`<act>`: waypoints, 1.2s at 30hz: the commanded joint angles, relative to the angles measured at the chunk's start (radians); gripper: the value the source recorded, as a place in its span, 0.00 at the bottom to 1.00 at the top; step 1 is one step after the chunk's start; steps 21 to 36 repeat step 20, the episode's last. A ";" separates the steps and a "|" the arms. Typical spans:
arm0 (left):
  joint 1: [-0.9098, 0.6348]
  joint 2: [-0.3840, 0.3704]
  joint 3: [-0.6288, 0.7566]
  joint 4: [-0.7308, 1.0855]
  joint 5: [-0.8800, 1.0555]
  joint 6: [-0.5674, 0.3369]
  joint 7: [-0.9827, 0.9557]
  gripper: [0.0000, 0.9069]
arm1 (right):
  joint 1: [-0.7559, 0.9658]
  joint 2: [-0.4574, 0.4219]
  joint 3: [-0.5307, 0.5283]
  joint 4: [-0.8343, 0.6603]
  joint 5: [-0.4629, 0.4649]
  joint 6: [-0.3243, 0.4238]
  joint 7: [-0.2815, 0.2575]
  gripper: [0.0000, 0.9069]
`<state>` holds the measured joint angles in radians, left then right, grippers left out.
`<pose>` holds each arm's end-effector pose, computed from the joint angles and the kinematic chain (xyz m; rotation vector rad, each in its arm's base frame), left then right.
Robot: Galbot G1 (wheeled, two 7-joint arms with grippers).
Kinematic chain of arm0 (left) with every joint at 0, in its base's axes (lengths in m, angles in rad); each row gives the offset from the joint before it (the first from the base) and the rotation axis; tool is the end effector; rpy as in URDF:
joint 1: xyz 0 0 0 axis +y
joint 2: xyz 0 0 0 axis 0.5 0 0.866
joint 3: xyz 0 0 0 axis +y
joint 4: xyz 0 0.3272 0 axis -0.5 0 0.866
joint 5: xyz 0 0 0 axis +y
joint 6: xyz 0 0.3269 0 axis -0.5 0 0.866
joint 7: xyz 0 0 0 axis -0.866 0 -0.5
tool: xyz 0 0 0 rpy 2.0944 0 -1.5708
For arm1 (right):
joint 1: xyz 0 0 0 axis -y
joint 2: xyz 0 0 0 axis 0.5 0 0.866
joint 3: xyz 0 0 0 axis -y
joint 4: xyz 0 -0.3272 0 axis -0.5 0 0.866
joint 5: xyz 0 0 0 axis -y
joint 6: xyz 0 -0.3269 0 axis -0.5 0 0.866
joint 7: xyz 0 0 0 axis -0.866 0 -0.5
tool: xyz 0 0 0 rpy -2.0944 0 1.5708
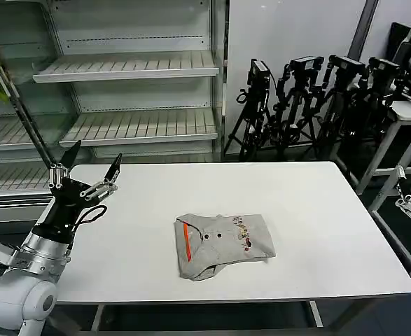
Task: Fold and organize the clothes.
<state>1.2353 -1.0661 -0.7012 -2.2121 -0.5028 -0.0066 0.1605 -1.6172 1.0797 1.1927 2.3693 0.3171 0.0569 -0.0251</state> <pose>0.2359 0.1042 -0.1394 0.4349 2.6476 0.1086 0.1424 -0.1686 -0.1094 0.1462 2.6101 -0.6548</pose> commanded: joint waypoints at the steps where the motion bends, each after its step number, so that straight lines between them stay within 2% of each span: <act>1: -0.007 0.008 -0.001 0.002 0.000 0.003 -0.003 1.00 | 0.002 0.008 0.000 0.000 -0.007 -0.008 0.002 1.00; 36: 0.000 -0.004 -0.008 -0.010 0.005 0.003 0.000 1.00 | 0.018 0.018 -0.021 -0.010 -0.004 -0.032 -0.010 1.00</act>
